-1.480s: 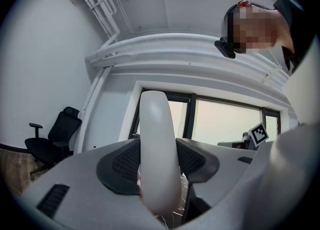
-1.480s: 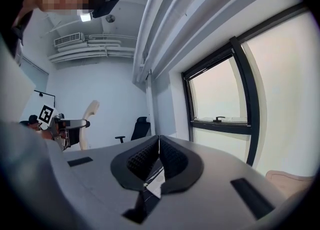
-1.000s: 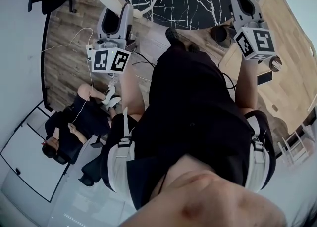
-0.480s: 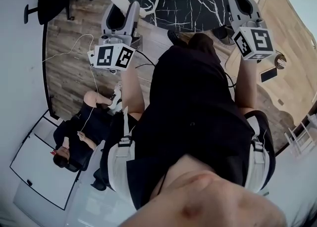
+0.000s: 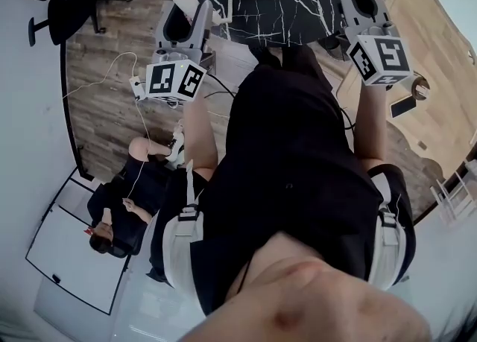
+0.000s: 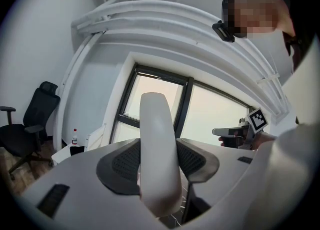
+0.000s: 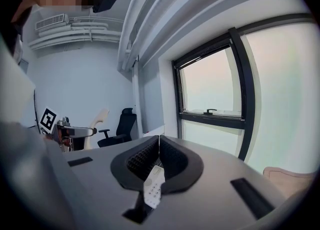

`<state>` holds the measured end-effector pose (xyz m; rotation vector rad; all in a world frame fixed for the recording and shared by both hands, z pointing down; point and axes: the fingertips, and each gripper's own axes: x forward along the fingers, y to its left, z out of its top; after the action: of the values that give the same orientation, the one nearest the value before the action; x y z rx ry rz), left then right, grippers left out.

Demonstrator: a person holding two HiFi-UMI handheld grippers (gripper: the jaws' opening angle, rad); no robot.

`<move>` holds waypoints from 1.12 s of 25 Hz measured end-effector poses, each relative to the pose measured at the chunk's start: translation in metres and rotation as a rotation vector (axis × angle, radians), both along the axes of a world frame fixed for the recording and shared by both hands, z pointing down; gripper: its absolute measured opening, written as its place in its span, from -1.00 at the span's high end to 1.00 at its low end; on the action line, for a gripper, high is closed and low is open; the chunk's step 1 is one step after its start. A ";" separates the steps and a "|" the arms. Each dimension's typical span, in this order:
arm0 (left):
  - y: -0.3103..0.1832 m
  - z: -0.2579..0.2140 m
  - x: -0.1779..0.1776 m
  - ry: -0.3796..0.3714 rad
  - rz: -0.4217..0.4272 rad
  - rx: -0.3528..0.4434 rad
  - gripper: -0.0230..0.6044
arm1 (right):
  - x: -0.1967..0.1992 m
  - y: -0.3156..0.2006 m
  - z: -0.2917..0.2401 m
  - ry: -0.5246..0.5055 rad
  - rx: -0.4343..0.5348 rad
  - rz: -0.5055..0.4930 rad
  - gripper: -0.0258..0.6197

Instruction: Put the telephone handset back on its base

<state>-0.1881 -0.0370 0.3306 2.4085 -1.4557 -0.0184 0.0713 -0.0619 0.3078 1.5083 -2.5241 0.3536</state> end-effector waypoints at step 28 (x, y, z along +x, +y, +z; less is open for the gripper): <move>-0.086 0.121 0.048 -0.079 0.021 -0.280 0.20 | -0.023 -0.084 0.117 0.000 -0.244 -0.136 0.83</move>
<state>-0.1405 -0.1234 0.4513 2.2179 -1.3643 0.2699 0.0485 -0.1455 0.4252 1.2399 -2.4600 0.6139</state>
